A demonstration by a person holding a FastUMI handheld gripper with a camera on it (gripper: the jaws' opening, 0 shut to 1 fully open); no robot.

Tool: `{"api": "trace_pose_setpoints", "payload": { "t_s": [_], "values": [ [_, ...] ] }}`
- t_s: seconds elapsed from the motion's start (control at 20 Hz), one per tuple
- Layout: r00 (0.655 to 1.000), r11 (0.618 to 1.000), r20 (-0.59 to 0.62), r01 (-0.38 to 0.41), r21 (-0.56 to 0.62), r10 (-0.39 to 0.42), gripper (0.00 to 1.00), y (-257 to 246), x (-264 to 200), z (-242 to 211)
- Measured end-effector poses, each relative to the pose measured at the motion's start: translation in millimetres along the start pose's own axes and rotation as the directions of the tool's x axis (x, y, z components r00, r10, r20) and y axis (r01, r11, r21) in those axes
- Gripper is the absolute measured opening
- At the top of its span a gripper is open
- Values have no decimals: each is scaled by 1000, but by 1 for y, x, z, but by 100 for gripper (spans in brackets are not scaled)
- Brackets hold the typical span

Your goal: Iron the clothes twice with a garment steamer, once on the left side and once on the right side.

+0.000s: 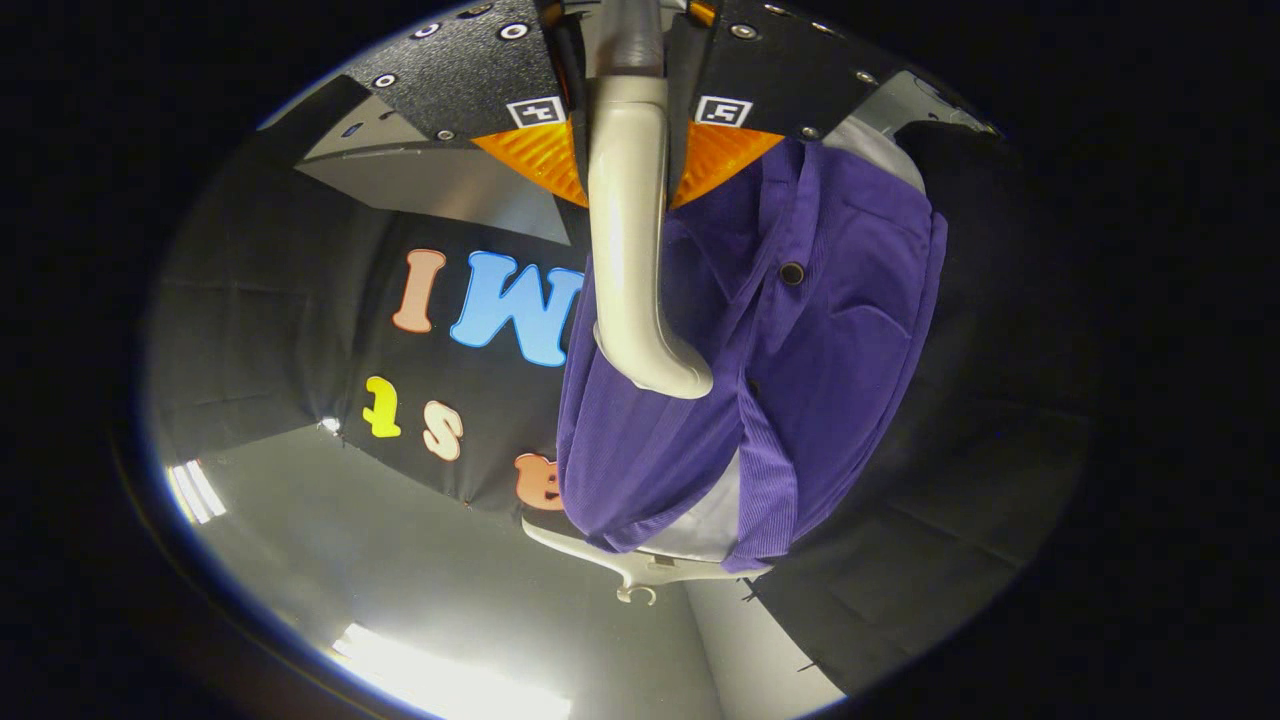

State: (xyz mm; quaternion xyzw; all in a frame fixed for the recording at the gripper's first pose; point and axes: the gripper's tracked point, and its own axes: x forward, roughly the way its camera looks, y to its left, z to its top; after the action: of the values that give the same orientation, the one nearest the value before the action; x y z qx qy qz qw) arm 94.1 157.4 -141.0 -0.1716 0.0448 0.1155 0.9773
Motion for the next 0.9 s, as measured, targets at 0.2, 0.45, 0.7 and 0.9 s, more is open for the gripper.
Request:
{"api": "trace_pose_setpoints", "payload": {
  "t_s": [0.2, 0.45, 0.7, 0.9],
  "values": [
    [997, 1000, -65, -30, 3, 30, 33, 12, -12, -43],
    [991, 999, -125, -47, -22, 44, 33, 22, -28, -81],
    [975, 996, -205, -91, -25, 84, 33, 37, -43, -120],
    [959, 993, -260, -118, -9, 112, 33, 50, -50, -144]
  ]
}}
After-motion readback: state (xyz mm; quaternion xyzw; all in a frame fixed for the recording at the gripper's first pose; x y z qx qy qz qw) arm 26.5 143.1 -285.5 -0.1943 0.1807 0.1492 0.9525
